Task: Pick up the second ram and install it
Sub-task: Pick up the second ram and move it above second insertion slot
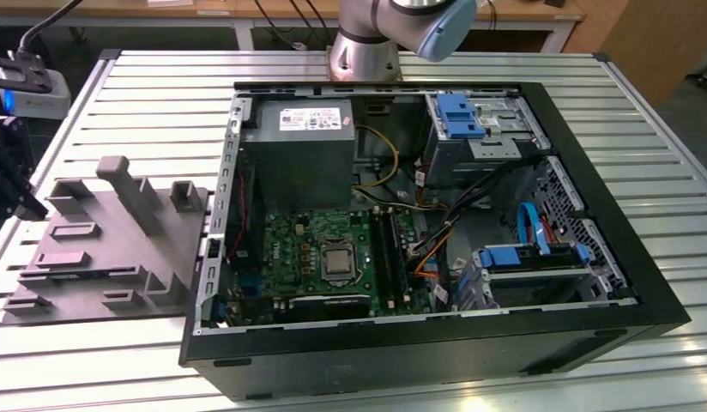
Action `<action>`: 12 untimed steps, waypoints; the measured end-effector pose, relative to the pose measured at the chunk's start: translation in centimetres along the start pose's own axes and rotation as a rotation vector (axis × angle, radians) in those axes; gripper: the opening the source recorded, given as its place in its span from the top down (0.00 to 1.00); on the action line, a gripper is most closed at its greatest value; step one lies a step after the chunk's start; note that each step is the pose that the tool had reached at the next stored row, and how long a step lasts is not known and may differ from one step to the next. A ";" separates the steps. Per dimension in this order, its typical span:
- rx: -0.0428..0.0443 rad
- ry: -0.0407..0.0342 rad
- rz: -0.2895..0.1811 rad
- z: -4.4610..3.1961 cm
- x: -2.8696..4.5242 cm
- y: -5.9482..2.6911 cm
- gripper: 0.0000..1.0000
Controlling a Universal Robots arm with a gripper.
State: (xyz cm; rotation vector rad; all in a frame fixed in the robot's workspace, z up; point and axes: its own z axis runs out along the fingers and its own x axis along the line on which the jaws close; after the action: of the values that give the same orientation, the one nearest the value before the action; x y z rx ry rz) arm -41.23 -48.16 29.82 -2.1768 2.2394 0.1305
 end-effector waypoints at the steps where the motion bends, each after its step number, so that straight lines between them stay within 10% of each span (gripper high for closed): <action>1: -0.0002 0.0000 -0.002 0.17 0.08 -0.01 0.90; 12: -0.0125 0.0013 -0.025 1.88 0.42 -0.09 0.90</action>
State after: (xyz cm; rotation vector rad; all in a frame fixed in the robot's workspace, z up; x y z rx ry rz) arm -41.24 -48.45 27.91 -2.2106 2.2175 0.1431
